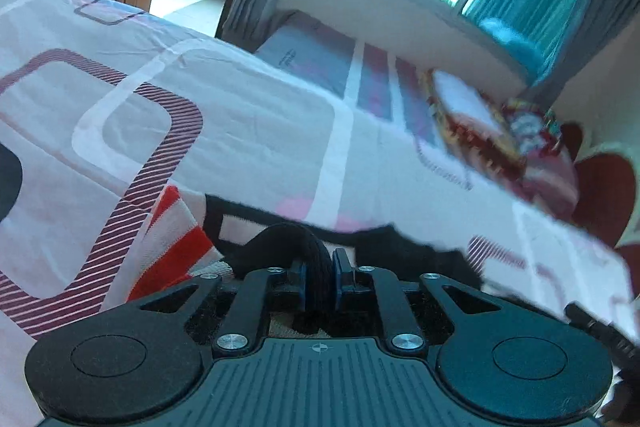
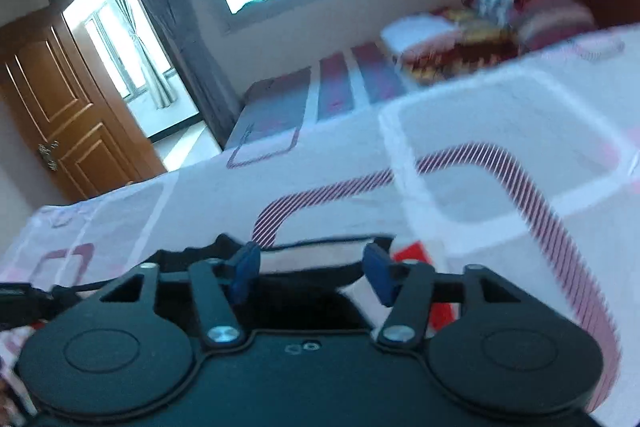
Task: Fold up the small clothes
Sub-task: 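Lift the black hem with both grippers and fold it onto the collar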
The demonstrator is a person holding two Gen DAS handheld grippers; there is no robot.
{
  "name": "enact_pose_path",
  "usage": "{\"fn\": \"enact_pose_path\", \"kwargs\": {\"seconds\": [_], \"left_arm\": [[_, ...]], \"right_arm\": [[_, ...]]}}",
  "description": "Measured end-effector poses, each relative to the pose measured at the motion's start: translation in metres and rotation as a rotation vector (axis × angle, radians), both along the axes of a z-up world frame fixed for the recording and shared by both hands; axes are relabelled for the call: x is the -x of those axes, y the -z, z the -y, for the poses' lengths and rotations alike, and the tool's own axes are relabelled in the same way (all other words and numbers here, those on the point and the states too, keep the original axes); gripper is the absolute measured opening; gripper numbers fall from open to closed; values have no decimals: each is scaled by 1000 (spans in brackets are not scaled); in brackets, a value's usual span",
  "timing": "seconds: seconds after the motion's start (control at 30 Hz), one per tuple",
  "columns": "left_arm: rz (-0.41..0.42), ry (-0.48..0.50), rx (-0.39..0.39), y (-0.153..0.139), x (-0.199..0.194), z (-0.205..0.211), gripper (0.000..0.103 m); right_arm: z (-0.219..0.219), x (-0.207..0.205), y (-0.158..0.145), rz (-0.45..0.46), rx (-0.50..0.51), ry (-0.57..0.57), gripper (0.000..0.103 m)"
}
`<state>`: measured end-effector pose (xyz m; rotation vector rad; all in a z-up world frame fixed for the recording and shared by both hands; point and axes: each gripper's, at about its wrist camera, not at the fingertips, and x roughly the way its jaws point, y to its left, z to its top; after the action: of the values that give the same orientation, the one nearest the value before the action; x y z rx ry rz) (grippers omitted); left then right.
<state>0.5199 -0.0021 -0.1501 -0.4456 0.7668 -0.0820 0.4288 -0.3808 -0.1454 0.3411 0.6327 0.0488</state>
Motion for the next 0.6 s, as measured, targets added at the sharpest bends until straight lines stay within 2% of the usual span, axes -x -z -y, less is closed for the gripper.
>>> {"fn": "enact_pose_path", "kwargs": {"seconds": [0.03,0.07,0.1,0.17,0.2,0.27,0.37,0.47,0.5,0.6], "left_arm": [[2,-18,-3,-1,0,-4,36],[10,-64,-36,-5,2,-8,78],[30,-108,-55,-10,6,-14,102],[93,-143,-86,-18,16,-22,103],[78,-121,-117,-19,16,-22,103],[71,-86,-142,-18,20,-19,103],[76,7,-200,-13,27,4,102],[47,108,-246,2,27,34,102],[25,123,-274,12,24,43,102],[-30,82,-350,35,14,45,102]], "right_arm": [[-1,4,-3,22,29,11,55],[-3,8,-6,39,57,19,55],[-5,9,-9,49,82,15,56],[-12,12,-14,77,141,-12,56],[-15,15,-17,93,166,-19,60],[-17,15,-17,87,179,-28,62],[-23,11,-13,61,169,-89,52],[-43,2,-3,18,187,-175,44],[-52,-2,2,-3,204,-204,42],[-69,-15,20,-77,261,-249,40]]}}
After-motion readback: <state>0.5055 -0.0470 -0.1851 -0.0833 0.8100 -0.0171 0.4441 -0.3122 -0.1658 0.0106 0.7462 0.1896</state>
